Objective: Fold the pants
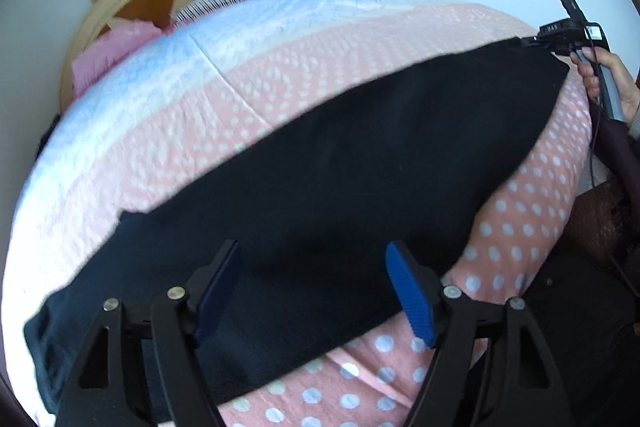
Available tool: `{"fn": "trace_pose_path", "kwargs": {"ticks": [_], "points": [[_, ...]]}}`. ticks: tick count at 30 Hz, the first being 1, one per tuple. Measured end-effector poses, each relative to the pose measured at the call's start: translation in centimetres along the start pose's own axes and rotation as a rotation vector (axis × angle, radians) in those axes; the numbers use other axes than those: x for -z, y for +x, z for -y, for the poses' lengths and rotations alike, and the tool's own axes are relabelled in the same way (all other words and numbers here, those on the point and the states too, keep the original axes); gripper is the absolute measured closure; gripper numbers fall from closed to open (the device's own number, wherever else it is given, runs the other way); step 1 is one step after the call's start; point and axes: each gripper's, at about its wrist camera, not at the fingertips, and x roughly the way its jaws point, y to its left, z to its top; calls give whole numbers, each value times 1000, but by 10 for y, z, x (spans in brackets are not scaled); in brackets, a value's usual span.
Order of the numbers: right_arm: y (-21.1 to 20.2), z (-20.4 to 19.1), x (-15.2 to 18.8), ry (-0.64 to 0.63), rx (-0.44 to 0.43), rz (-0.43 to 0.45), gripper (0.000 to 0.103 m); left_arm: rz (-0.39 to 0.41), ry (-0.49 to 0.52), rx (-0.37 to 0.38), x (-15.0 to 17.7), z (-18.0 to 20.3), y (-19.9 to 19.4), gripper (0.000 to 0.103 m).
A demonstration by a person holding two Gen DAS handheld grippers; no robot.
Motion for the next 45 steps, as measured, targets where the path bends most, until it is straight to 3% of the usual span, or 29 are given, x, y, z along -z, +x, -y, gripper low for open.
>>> {"fn": "trace_pose_path", "kwargs": {"ticks": [2,7,9,10,11,15,19,22,25,28,32,38,45], "points": [[2,11,-3,22,77,10,103,-22,42,-11,8,8,9,26],[-30,7,-3,2,49,68,101,15,10,-15,9,6,1,26],[-48,-17,3,-66,23,81,81,40,-7,-48,7,-2,-5,26],[-56,-33,9,-111,-23,79,56,49,-14,-72,7,-6,-6,26],[-63,-51,15,-154,-86,71,50,53,-25,-93,7,-12,-6,26],[-72,-142,64,-416,-285,-17,50,25,-85,-151,13,-35,1,26],[-70,-227,132,-661,-473,-142,50,15,-138,-152,20,-46,7,23],[-62,-265,172,-788,-511,-192,50,27,-133,-174,17,-43,7,22],[-25,-273,179,-758,-418,-285,51,41,-138,-199,13,-43,7,20],[-21,-272,168,-714,-435,-326,51,32,-129,-243,10,-55,13,14],[-36,-277,153,-739,-437,-271,51,9,-124,-245,8,-64,21,14],[-32,-286,122,-619,-485,-220,50,-4,-135,-259,3,-80,21,10],[22,-304,117,-571,-399,-284,50,-31,-132,-274,-7,-95,30,0]]}}
